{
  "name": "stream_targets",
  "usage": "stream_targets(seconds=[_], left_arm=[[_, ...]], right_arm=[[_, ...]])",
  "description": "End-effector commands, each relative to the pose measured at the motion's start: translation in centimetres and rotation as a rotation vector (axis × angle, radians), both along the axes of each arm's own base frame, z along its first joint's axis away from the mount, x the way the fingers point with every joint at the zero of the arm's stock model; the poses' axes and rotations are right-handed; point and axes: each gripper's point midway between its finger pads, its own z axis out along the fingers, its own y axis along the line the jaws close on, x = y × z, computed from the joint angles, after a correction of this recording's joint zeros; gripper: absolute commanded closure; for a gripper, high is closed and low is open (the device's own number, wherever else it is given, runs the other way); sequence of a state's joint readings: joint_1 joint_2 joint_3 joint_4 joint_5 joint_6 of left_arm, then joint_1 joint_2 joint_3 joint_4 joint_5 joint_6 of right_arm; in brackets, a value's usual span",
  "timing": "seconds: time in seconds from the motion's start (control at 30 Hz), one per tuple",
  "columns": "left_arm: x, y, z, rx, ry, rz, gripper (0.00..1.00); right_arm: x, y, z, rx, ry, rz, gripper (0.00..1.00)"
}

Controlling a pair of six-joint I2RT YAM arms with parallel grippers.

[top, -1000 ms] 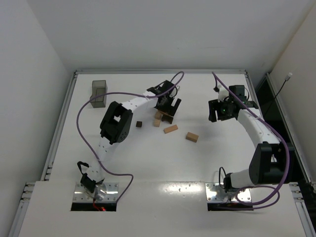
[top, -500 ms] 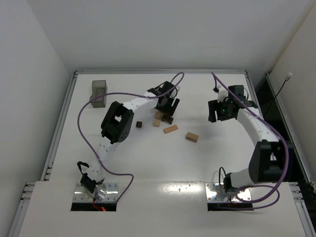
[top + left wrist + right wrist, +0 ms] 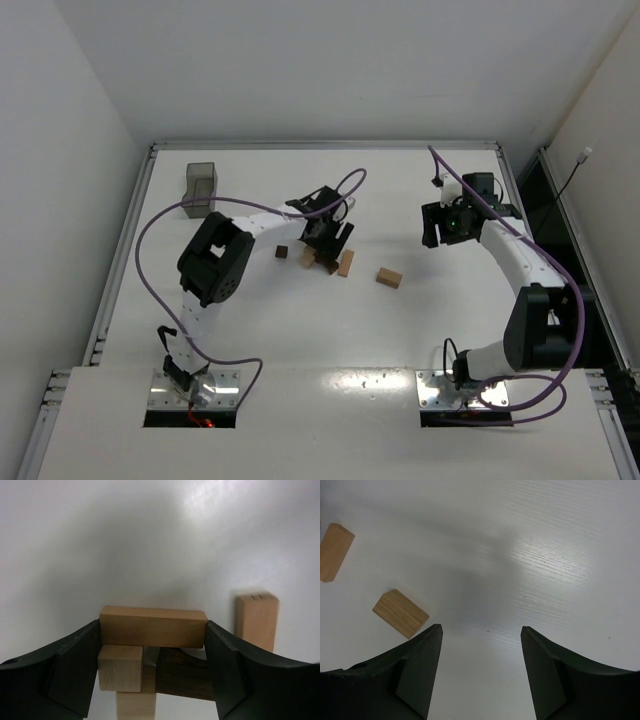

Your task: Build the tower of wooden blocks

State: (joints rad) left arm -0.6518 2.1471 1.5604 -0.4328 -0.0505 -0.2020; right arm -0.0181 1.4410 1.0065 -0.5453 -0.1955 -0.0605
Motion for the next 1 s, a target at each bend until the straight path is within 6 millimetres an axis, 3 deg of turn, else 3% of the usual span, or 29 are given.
stream_targets(seconds=[0.0,0.17,0.37,0.5,0.7,0.83,0.97], left_arm=[[-6.1,1.1,-2.1,0.039,0.156,-0.057,0.93],[-10.5,0.8,-1.5,0.039,0.234,-0.120,0.95],[-13.0,-0.6,0.5,0.031,0.194,-0.199,0.95],[-11.5,-1.1,2.2,0.040,0.165,-0.214,0.95],[-8.0,-0.8,2.6,0.101,0.112,-0.230,0.96],[-6.5,-0.5,0.8,0.157,0.125,-0.290,0.96],[-6.8,-0.2,-0.9,0.179,0.175,-0.337,0.96]], right_arm=[[0.8,0.2,1.4,0.015,-0.061,0.017,0.39],[1.0,0.2,1.7,0.015,-0.070,0.017,0.39],[0.8,0.2,2.2,0.014,-0.088,0.017,0.39],[0.5,0.2,1.9,0.014,-0.079,0.017,0.39],[1.0,0.2,2.3,0.014,-0.088,0.017,0.39],[1.0,0.2,2.3,0.014,-0.088,0.017,0.39],[1.0,0.2,2.3,0.014,-0.088,0.017,0.39]])
